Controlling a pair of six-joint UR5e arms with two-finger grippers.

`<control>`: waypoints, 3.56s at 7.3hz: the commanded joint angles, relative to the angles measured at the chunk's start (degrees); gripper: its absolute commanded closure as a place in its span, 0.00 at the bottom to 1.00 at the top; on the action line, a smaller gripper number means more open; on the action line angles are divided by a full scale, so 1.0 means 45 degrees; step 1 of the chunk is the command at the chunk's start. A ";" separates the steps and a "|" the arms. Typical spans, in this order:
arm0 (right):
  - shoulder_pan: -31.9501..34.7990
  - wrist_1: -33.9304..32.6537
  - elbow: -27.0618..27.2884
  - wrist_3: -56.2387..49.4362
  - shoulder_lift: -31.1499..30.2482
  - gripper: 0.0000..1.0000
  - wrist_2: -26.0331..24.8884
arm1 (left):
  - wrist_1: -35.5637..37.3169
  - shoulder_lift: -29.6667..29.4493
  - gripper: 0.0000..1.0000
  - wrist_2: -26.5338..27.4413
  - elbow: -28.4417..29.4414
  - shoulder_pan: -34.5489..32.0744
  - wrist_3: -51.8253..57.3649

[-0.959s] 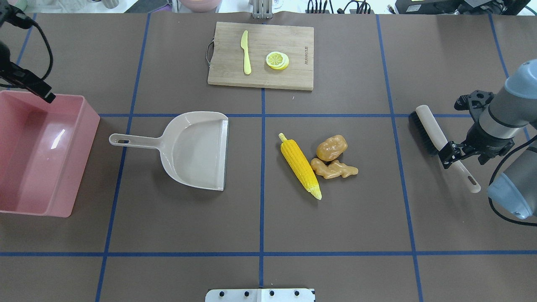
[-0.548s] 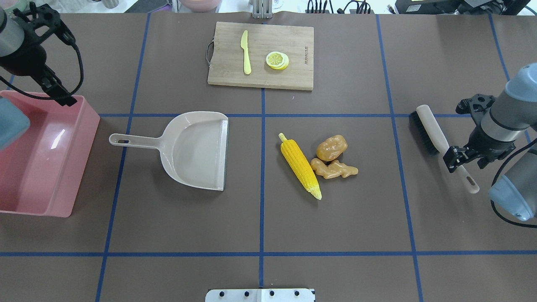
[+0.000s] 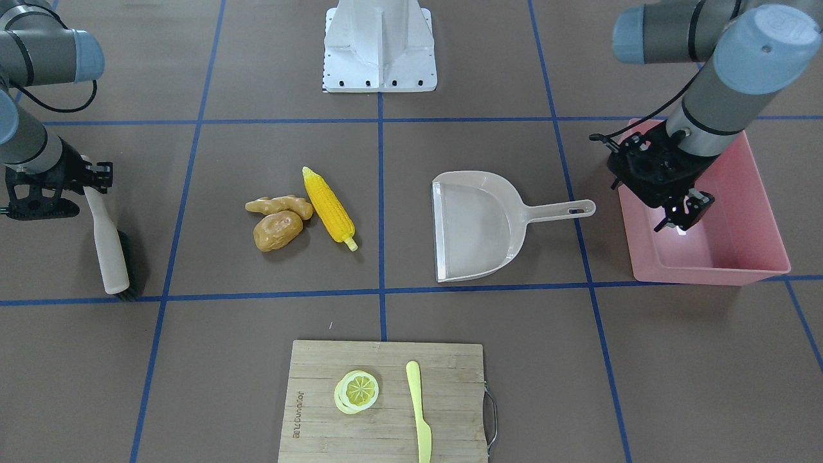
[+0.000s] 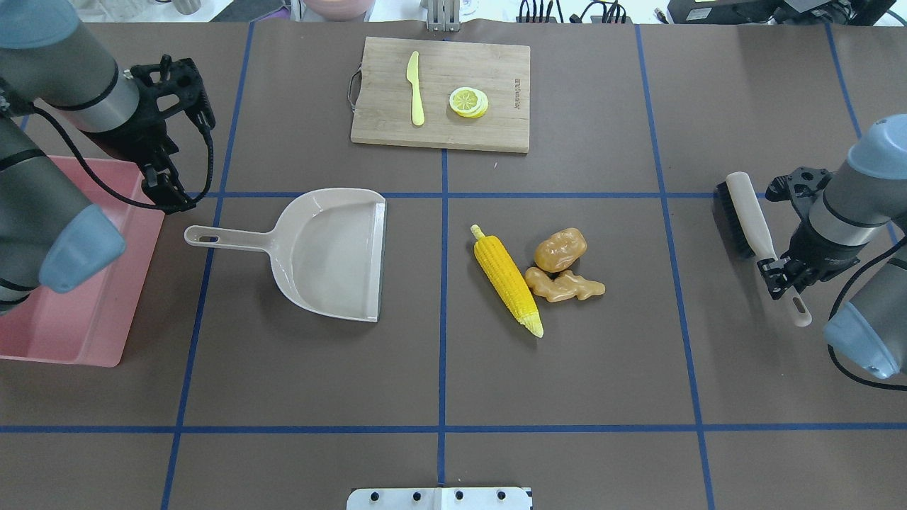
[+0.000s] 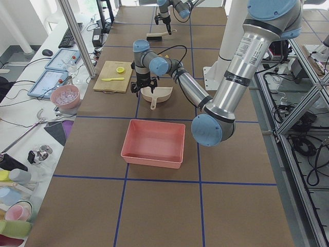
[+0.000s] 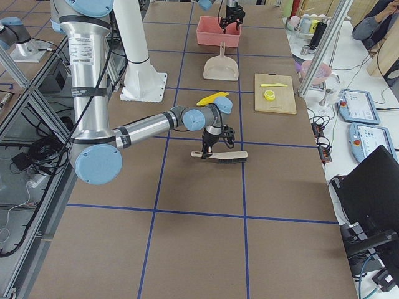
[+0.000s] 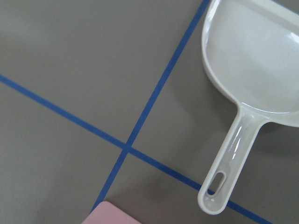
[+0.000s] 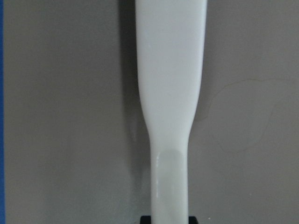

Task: Sweep and dump trash into bin
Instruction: 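Reach the right gripper to the brush while the left moves toward the dustpan, then grasp the white dustpan handle with the left gripper while the right lifts the brush, then slide the dustpan toward the corn with the left gripper while the right carries the brush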

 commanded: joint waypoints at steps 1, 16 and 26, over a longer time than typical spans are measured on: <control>-0.0053 0.0015 -0.0027 -0.0039 -0.0001 0.66 0.0003 | -0.0525 0.0020 0.01 -0.0014 0.0289 0.0699 0.0928; 0.1958 -0.0766 -0.0126 -0.1346 0.1660 1.00 -0.1011 | -0.3558 0.0353 1.00 0.0358 0.2127 0.2148 0.1581; 0.1295 -0.1000 0.3896 0.1262 0.0745 1.00 0.3183 | -0.1721 -0.2693 1.00 0.0533 0.3255 0.3179 0.1639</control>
